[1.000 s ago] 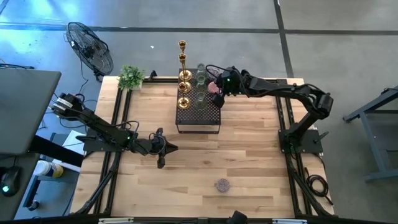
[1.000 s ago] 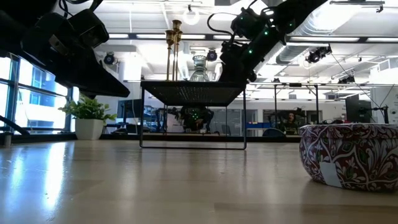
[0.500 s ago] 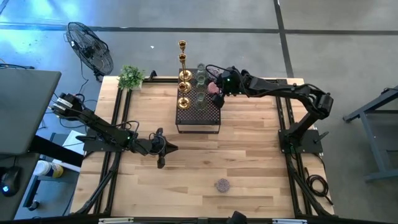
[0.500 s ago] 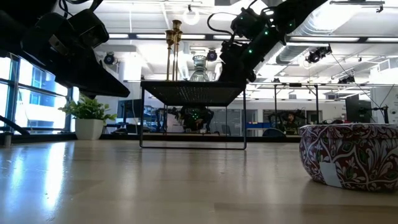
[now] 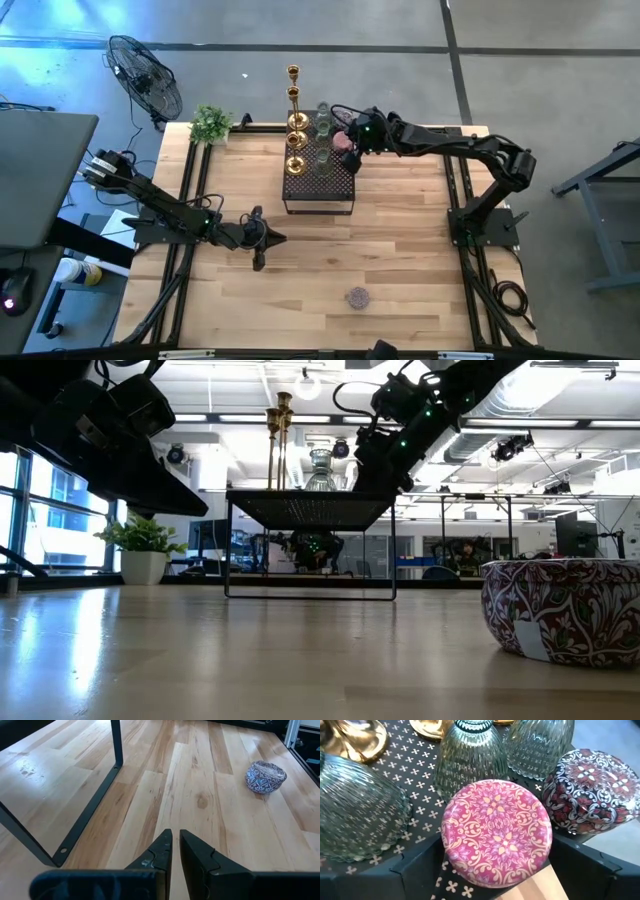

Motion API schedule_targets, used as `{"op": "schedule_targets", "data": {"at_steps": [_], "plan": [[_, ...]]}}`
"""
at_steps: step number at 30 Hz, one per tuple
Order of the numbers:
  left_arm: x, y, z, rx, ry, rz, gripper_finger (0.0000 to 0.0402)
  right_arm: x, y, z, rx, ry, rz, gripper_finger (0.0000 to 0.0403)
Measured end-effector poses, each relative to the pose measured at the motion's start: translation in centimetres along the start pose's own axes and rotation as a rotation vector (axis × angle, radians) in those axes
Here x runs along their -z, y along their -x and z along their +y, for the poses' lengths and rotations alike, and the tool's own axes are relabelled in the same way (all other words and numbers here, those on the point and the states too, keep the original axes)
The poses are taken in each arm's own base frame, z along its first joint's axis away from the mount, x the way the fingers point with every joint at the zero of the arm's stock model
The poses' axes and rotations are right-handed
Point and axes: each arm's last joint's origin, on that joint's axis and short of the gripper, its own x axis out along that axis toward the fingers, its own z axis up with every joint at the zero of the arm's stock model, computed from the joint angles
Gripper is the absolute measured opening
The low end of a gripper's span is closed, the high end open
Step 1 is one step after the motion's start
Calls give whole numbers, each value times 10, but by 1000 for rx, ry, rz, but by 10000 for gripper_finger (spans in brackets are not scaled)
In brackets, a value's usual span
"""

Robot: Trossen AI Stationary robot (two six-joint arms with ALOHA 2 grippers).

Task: Pick & Place candle stick holders
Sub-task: Put the pink and white candle on the shelf aligned with the black and red candle, then put the red and white candle on the shelf aligned with the pink and white candle

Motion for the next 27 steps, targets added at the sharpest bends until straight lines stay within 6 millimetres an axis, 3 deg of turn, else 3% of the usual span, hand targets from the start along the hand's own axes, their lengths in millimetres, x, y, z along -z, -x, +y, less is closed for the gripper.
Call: {"op": "schedule_targets", "data": {"at_steps": [8, 18, 27], "plan": [[0, 0, 0, 6, 0, 2, 33, -1, 1, -1, 21, 27, -6, 333], [0, 0, 0, 6, 0, 2, 33, -7, 17, 3, 6, 58, -38, 333], [0, 0, 0, 10, -6, -2, 33, -12, 49, 6, 15, 75, -56, 326]]}}
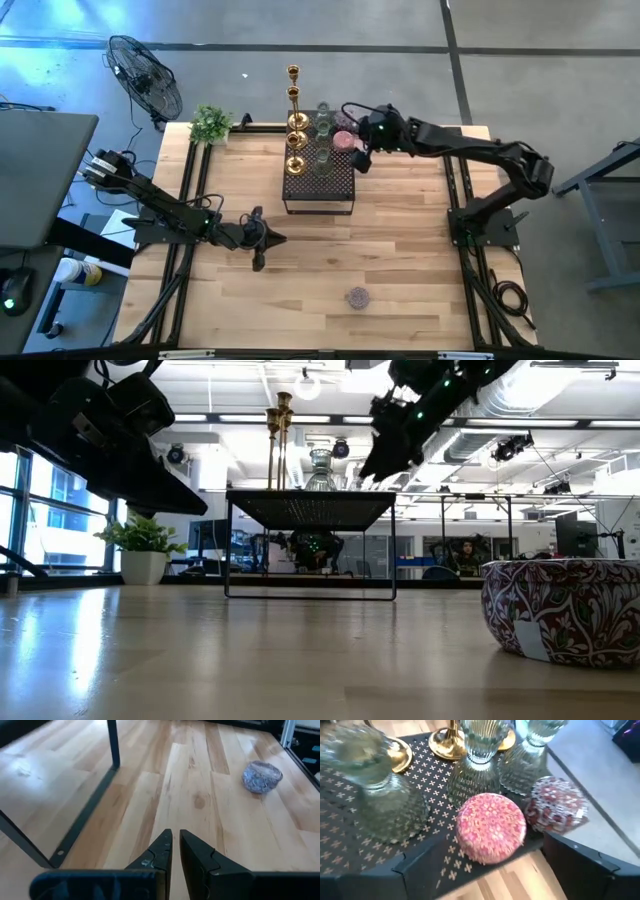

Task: Pick & Place candle stick holders
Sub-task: Put the red and white candle on the shelf aligned with the pink and white candle

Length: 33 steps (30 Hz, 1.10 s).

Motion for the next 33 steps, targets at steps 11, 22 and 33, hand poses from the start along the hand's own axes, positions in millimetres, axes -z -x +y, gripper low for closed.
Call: {"op": "schedule_targets", "data": {"at_steps": [11, 22, 33], "plan": [[4, 4, 12, 11, 15, -99, 33, 35, 57, 94, 52, 92, -52, 130], [24, 14, 25, -27, 10, -120, 33, 109, 119, 212, -300, -14, -108, 24], [32, 14, 28, -66, -30, -54, 33, 145, 134, 300, -430, -103, 34, 70]]}}
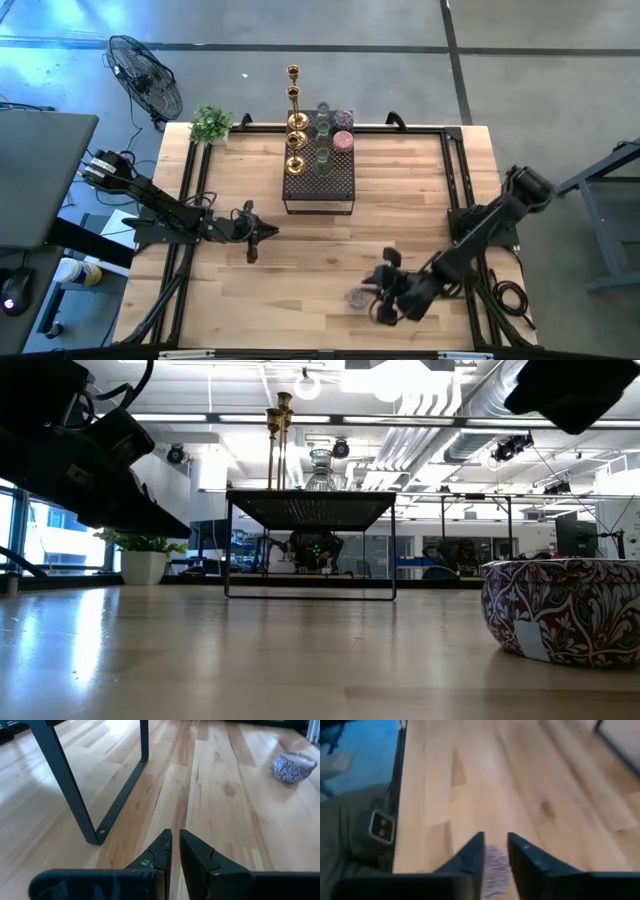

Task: Pick & Place candle stick holders
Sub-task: Put the red and white candle on the shelf aligned with the pink and white candle

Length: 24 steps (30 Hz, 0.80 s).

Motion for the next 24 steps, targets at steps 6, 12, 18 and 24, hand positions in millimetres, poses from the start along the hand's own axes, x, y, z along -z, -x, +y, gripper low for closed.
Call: {"op": "schedule_targets", "data": {"at_steps": [6, 12, 18, 24], "plan": [[1, 0, 0, 6, -15, 12, 33, 2, -25, 28, 48, 13, 207, 204], [1, 0, -1, 31, -9, 14, 33, -2, -43, 37, 177, -34, 382, 323], [1, 0, -1, 39, -10, 17, 33, 5, -59, 35, 216, -29, 431, 367], [1, 0, -1, 49, 4, 25, 33, -1, -67, 32, 202, 26, 400, 370]]}}
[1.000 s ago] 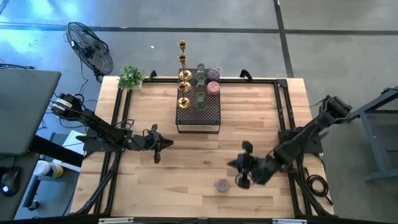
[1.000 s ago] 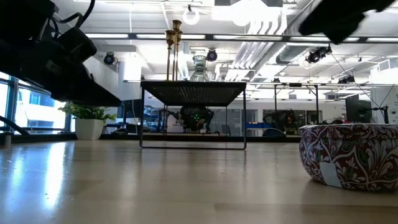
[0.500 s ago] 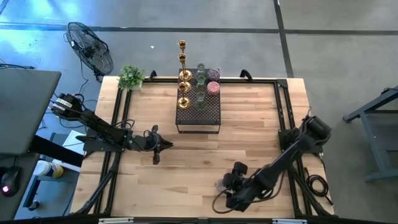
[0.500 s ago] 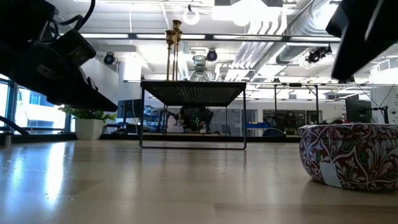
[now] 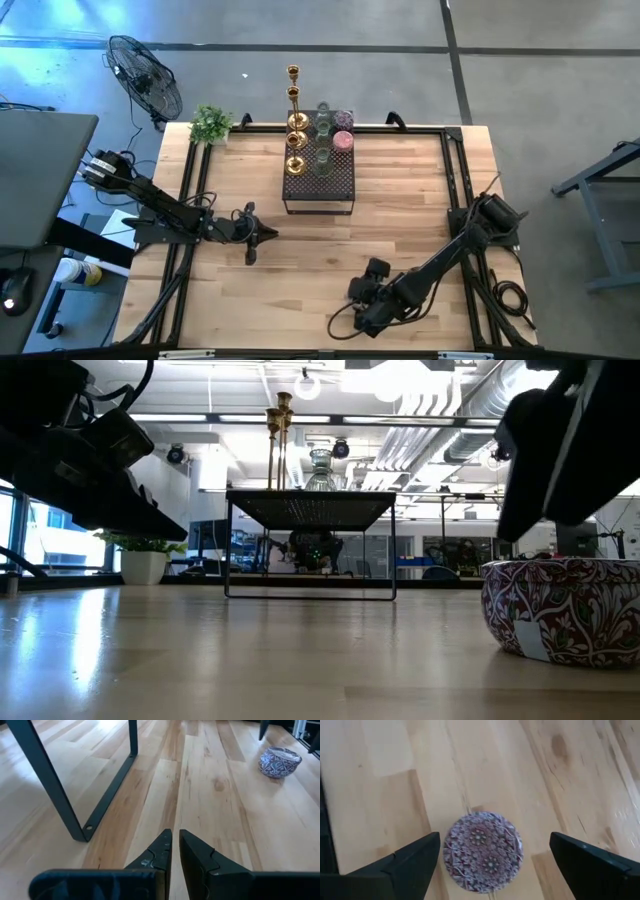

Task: Pick & Place candle stick holders
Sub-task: Put the red and white candle on the shelf aligned with the pink and white candle

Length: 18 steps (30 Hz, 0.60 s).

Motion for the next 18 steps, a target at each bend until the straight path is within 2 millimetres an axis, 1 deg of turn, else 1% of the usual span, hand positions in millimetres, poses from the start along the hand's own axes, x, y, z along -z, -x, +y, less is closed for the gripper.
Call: {"op": "schedule_targets", "data": {"at_steps": [5, 11, 14, 18], "plan": [[0, 0, -1, 19, 6, 8, 33, 0, -3, 0, -22, 13, -1, 370], [0, 0, -1, 25, 6, 11, 33, 12, -18, -4, -62, 29, 5, 370], [1, 0, -1, 24, 5, 13, 33, 15, -21, -6, -73, 67, 4, 369], [1, 0, -1, 24, 5, 13, 33, 21, -28, -11, -58, 76, 17, 369]]}}
